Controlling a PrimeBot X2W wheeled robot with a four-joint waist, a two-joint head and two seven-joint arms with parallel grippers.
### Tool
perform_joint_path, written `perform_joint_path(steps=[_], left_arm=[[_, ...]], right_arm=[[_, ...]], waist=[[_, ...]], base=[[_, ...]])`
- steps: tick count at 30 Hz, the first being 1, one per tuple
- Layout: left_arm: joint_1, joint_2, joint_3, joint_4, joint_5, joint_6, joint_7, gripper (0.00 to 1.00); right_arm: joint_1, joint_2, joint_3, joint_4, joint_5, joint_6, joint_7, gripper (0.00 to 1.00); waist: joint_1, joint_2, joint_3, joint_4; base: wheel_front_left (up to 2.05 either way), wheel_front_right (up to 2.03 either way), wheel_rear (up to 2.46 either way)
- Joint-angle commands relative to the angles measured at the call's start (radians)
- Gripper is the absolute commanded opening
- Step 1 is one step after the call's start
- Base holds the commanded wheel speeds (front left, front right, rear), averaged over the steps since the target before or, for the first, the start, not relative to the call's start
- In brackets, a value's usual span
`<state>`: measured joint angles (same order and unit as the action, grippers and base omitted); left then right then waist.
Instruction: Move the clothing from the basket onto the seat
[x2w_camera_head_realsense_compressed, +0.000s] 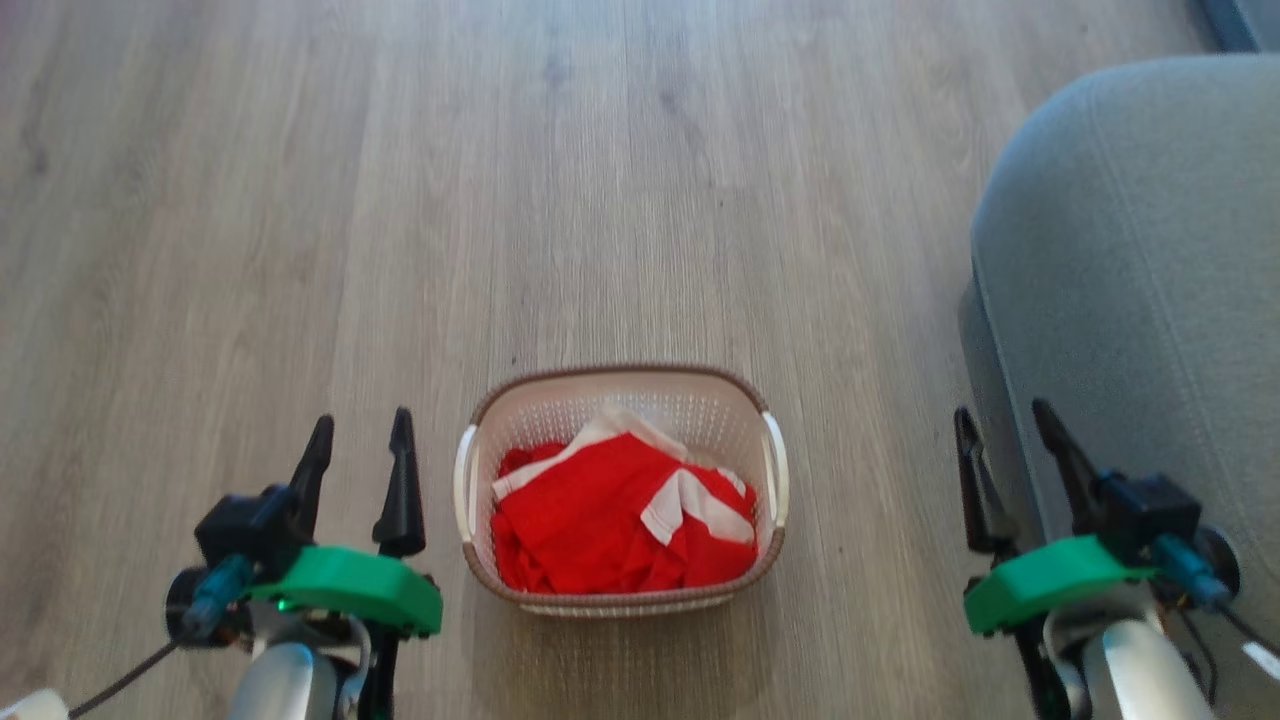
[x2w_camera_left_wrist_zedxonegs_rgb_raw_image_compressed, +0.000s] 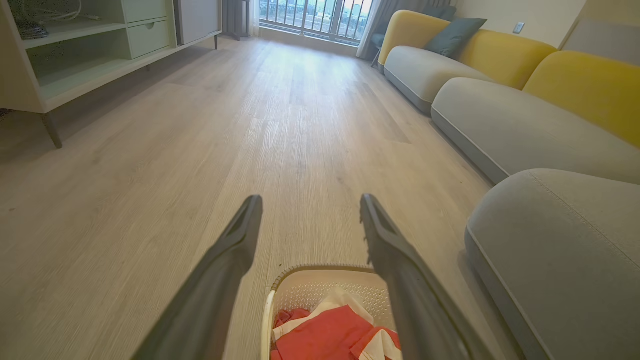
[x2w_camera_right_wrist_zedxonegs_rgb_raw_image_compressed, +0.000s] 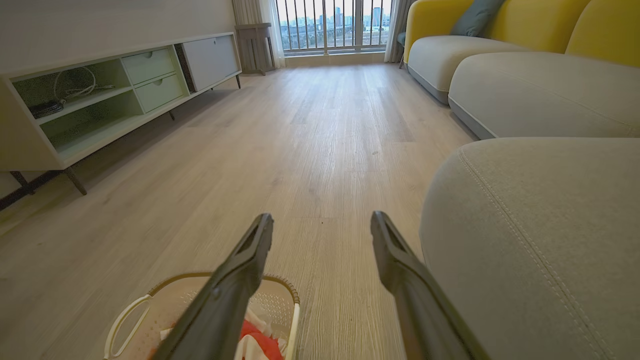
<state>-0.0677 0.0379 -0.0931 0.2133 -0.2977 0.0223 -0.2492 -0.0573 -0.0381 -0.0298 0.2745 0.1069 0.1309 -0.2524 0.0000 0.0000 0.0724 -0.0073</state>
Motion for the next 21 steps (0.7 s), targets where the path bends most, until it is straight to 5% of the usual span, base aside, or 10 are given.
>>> perform_joint_path(steps=[1,11,21], left_arm=[[-0.065,0.012,0.017,-0.035,0.014,0.003,-0.013,1.00],[-0.276,0.012,-0.099,0.053,0.064,-0.023,-0.013,1.00],[-0.593,0.019,-0.213,0.360,0.202,-0.053,-0.012,1.00]], right_arm=[[-0.067,-0.012,0.017,-0.045,0.002,0.000,-0.009,1.00],[-0.199,-0.012,-0.032,-0.152,-0.014,0.000,-0.009,1.00],[-0.351,-0.012,-0.065,-0.255,-0.020,0.000,-0.009,1.00]], waist=[[0.0000,0.0000,0.044,-0.005],[0.0000,0.0000,0.376,-0.008],[0.0000,0.0000,0.664,-0.041]], base=[[0.00,0.00,0.00],[0.00,0.00,0.00],[0.00,0.00,0.00]])
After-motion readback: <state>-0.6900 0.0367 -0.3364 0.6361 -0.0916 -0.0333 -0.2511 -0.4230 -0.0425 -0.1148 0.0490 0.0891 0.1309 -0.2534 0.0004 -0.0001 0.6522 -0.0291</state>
